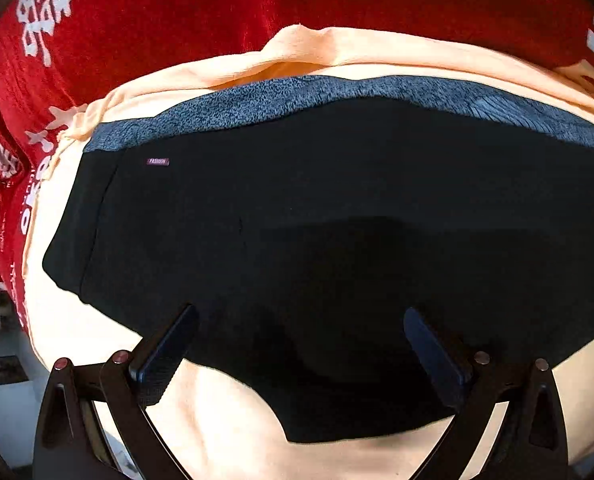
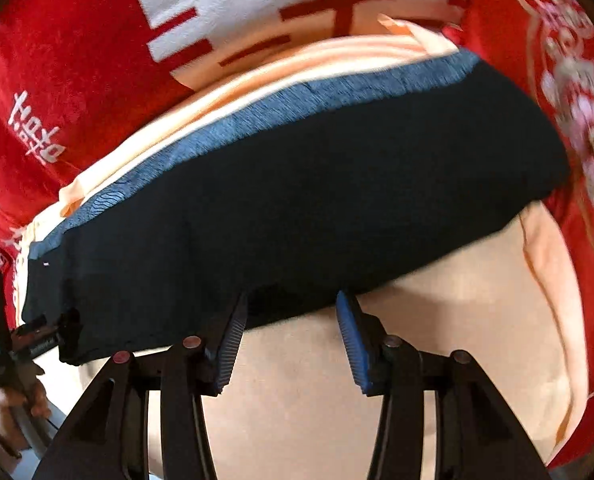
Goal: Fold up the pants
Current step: 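Lay the folded trousers down and open both grippers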
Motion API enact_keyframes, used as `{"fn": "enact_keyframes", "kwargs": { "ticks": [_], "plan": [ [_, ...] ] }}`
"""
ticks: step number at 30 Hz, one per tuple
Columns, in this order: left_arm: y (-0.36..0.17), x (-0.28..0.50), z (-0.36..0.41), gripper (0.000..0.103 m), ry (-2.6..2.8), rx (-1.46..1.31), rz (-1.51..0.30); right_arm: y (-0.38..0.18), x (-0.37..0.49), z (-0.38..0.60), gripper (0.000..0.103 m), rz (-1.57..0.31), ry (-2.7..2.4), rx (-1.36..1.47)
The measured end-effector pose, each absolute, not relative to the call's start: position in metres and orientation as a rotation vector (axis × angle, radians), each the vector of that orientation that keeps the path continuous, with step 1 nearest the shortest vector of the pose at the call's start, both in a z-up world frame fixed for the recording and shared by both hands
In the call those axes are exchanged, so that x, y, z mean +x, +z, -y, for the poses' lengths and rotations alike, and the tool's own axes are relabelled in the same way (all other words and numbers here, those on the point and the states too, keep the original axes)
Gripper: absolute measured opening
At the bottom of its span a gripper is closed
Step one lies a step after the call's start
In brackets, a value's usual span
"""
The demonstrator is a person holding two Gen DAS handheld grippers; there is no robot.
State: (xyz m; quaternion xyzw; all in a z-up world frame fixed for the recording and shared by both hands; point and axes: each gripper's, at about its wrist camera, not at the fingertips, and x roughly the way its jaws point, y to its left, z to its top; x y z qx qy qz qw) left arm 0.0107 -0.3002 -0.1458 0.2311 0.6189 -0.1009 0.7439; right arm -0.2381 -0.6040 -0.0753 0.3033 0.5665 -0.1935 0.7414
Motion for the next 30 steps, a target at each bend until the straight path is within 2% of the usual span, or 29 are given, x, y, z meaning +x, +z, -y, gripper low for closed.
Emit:
{"fn": "enact_keyframes", "kwargs": {
  "ticks": [7,12,16,18,20,25,30],
  "plan": [
    [-0.143,0.002,0.305,0.103,-0.203,0.524,-1.343,-0.102,-0.187,0.590,0.053,-1.262,-0.421,0.561],
    [-0.140,-0.009,0.308,0.103,-0.219,0.612,-1.292,-0.084,-0.204,0.585,0.053,-1.249,-0.462,0.511],
    [-0.140,-0.006,0.306,0.103,-0.188,0.576,-1.312,-0.074,-0.200,0.594,0.053,-1.220,-0.456,0.490],
    [-0.146,0.005,0.297,0.103,-0.188,0.570,-1.315,-0.085,-0.187,0.600,0.061,-1.237,-0.444,0.486],
    [-0.145,0.002,0.299,0.103,-0.196,0.578,-1.307,-0.107,-0.184,0.602,0.060,-1.320,-0.462,0.459],
    [-0.143,-0.002,0.302,0.103,-0.224,0.581,-1.297,-0.105,-0.191,0.585,0.062,-1.299,-0.455,0.341],
    [-0.144,0.003,0.295,0.103,-0.234,0.535,-1.322,-0.096,-0.204,0.588,0.063,-1.314,-0.506,0.486]
  ]
}}
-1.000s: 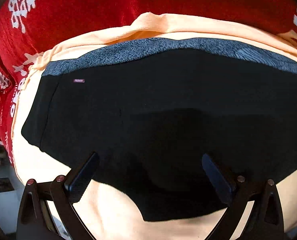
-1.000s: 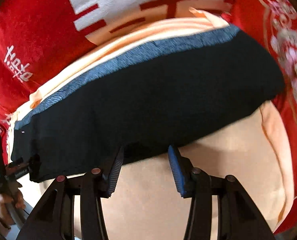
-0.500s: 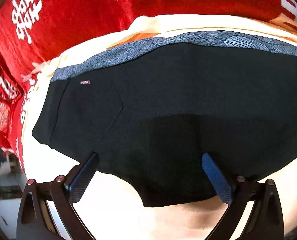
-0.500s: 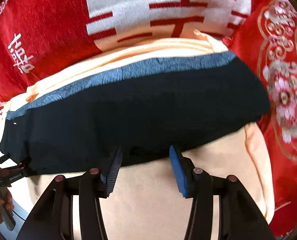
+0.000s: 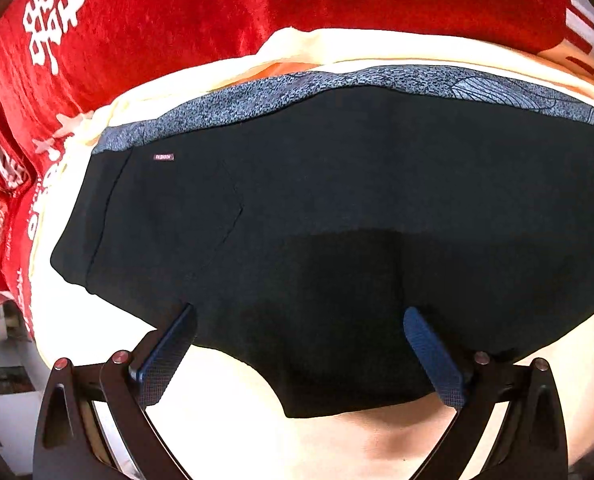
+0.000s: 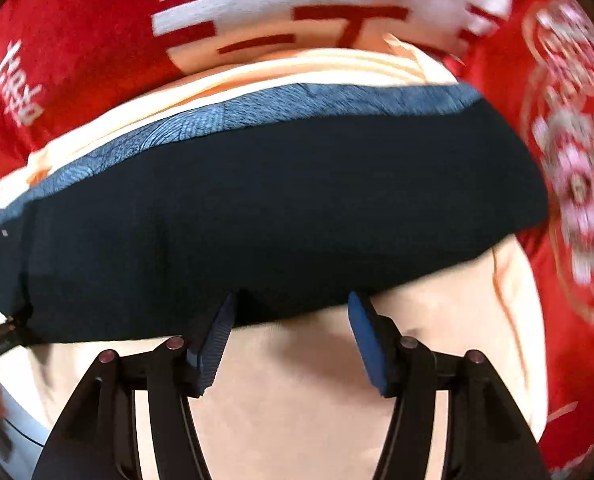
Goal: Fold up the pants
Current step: 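Lay the folded trousers down and open both grippers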
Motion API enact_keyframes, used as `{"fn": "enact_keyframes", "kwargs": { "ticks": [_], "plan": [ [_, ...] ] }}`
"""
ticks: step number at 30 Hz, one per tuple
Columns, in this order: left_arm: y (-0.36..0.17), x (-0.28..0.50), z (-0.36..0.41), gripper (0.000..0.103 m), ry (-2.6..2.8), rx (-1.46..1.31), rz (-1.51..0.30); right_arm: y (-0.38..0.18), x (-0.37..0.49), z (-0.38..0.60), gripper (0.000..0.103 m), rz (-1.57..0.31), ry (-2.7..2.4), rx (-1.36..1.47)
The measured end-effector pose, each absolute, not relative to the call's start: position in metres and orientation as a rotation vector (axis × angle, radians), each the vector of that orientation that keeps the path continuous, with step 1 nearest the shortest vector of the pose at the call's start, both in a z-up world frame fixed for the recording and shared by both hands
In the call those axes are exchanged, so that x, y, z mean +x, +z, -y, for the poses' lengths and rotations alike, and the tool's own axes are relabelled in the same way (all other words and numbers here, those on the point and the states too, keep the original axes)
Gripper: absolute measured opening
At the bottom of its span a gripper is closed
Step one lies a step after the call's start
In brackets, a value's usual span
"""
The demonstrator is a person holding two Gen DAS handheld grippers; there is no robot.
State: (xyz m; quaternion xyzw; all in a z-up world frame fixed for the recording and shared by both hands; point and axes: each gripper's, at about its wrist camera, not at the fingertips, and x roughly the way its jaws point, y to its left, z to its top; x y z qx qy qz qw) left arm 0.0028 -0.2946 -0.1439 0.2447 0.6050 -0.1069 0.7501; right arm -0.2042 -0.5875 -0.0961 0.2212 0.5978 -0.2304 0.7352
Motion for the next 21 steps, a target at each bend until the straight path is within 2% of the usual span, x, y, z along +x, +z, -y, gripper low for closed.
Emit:
{"fn": "enact_keyframes", "kwargs": {
  "ticks": [14,21],
  "plan": [
    [-0.143,0.014,0.299,0.103,-0.276,0.544,-1.376,-0.091,-0.242,0.534,0.063,-1.340,-0.528,0.681],
    [-0.127,0.006,0.328,0.103,-0.390,0.545,-1.389,-0.089,-0.254,0.531,0.063,-1.321,-0.568,0.760]
  ]
}}
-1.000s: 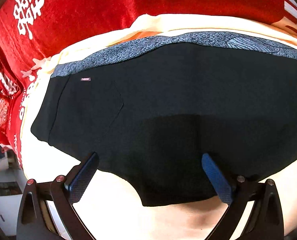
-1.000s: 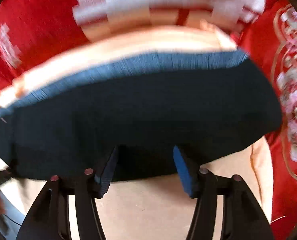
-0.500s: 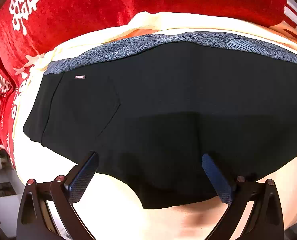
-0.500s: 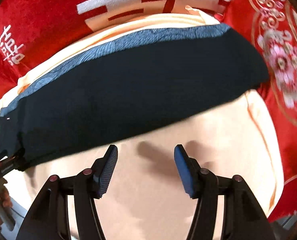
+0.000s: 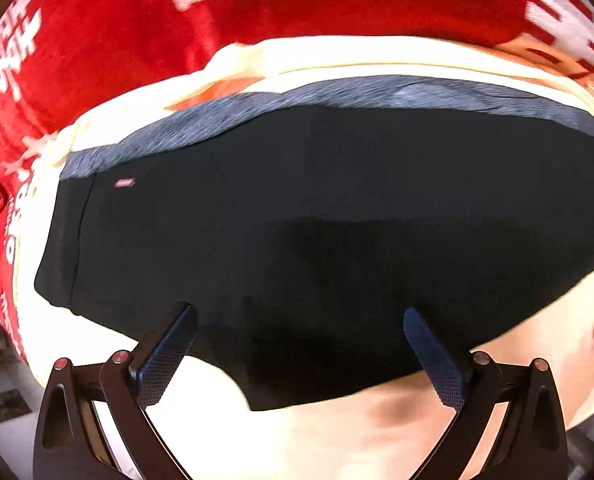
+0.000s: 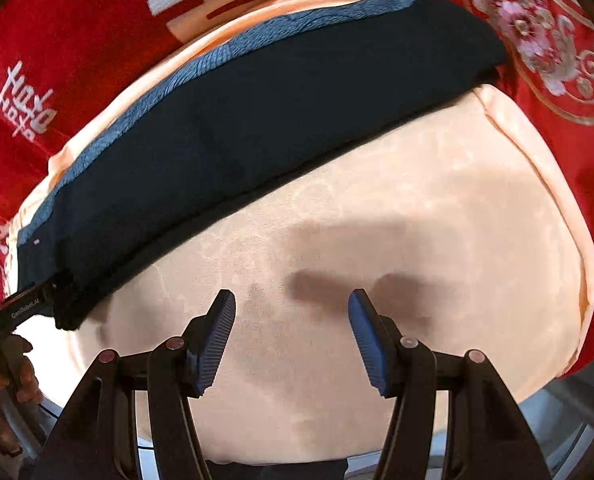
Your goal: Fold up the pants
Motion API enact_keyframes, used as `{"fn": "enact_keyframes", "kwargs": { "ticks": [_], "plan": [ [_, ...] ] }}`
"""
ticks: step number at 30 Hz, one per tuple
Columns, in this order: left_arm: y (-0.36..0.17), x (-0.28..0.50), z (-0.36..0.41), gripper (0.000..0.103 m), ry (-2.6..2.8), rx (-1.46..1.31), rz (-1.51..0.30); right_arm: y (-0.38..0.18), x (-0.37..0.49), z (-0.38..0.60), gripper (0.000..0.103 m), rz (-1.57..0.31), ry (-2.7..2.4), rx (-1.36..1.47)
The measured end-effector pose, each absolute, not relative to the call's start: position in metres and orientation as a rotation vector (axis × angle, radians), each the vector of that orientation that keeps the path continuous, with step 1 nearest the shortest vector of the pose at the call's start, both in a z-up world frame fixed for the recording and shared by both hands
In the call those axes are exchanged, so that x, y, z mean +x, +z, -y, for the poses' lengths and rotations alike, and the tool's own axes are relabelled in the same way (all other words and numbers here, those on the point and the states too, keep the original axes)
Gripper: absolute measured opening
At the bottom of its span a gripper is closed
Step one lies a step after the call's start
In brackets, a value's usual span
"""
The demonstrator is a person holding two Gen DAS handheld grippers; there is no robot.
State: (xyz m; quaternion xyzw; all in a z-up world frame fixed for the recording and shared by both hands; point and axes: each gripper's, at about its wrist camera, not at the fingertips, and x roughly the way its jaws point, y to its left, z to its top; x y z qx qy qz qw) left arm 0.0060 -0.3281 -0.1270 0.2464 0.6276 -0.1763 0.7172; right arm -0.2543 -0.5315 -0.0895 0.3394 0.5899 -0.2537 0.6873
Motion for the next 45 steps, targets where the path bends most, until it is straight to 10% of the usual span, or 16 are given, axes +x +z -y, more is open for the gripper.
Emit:
{"fn": "enact_keyframes", "kwargs": {
  "ticks": [45],
  "plan": [
    [-0.164,-0.040,0.494,0.103,-0.566,0.521,-1.368,-0.142,-0.285,0.703,0.060,-0.592,-0.520,1.261]
  ]
}}
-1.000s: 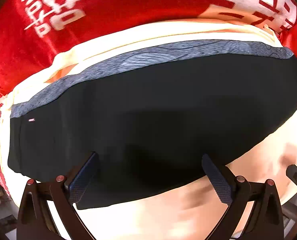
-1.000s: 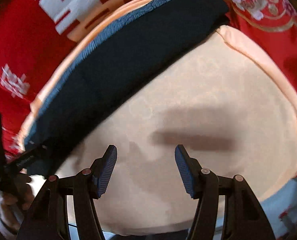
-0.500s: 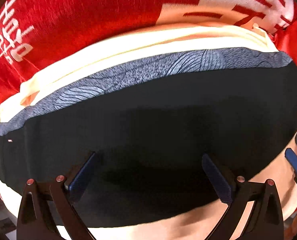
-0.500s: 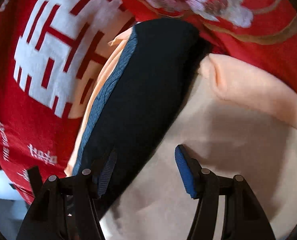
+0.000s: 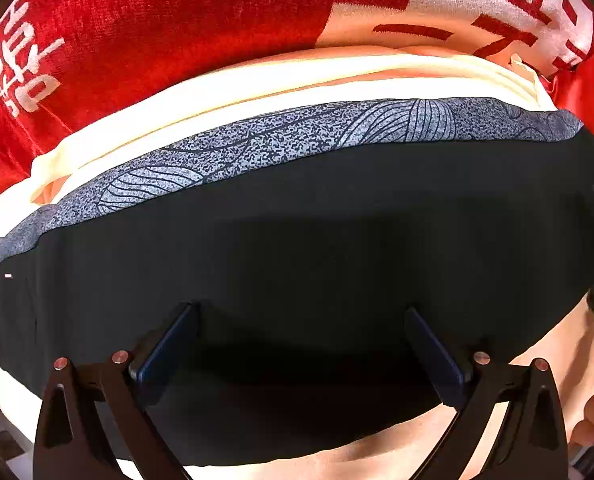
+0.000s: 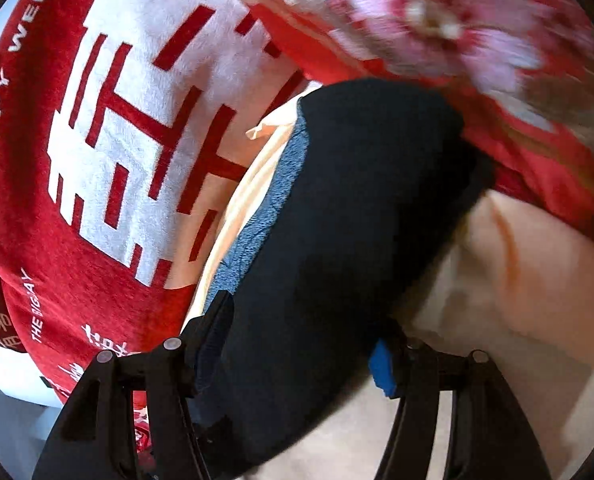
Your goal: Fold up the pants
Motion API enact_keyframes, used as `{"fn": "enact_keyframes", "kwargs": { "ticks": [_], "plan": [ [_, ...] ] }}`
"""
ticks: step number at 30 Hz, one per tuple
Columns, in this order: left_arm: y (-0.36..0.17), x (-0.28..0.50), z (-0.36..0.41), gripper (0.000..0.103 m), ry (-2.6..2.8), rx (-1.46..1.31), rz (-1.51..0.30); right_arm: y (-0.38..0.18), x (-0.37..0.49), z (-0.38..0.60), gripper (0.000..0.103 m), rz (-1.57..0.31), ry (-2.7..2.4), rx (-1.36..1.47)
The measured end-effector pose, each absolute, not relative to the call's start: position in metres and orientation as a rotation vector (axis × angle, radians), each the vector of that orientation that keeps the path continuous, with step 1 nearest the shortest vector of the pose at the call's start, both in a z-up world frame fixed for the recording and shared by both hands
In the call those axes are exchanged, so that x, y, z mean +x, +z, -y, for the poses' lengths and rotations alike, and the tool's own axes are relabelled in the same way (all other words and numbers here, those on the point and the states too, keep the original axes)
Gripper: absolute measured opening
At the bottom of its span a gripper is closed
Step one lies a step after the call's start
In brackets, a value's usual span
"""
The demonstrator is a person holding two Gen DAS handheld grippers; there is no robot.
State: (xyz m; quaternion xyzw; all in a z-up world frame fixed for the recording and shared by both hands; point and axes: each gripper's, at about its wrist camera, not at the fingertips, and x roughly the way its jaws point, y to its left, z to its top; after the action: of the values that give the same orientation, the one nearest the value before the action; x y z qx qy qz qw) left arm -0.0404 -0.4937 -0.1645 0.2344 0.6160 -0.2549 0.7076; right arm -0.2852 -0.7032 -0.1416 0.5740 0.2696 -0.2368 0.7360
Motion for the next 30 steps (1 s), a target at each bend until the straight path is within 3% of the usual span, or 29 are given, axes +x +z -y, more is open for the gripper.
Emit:
{"fn": "enact_keyframes", "kwargs": {
  "ticks": [1,2,3,5,6,10,15,23,30],
  "plan": [
    [-0.164,-0.038,0.493,0.103,-0.567,0.525,-1.374,-0.142,-0.280,0.705,0.052,-0.619,-0.520,1.267],
    [-0.162,-0.037,0.495,0.102,-0.566,0.529,-1.381,-0.142,-0.275,0.706,0.027,-0.671,-0.537,1.267],
    [-0.158,-0.036,0.497,0.090,-0.576,0.522,-1.382,-0.141,-0.273,0.708,0.021,-0.704,-0.552,1.260],
    [-0.148,-0.038,0.502,0.071,-0.618,0.506,-1.380,-0.135,-0.272,0.709,0.019,-0.724,-0.538,1.242],
    [-0.142,-0.042,0.507,0.070,-0.645,0.500,-1.369,-0.129,-0.270,0.708,0.019,-0.731,-0.529,1.216],
    [-0.131,-0.059,0.528,0.070,-0.778,0.406,-1.353,-0.101,-0.261,0.700,0.019,-0.748,-0.485,1.105],
    [-0.156,-0.072,0.529,0.070,-0.784,0.359,-1.350,-0.089,-0.255,0.692,0.018,-0.788,-0.474,1.037],
    [-0.156,-0.080,0.527,0.070,-0.811,0.392,-1.298,-0.058,-0.226,0.661,0.018,-0.868,-0.460,0.801],
    [-0.134,-0.062,0.484,0.070,-0.781,0.349,-1.341,-0.025,-0.192,0.609,0.018,-0.937,-0.443,0.519]
  ]
}}
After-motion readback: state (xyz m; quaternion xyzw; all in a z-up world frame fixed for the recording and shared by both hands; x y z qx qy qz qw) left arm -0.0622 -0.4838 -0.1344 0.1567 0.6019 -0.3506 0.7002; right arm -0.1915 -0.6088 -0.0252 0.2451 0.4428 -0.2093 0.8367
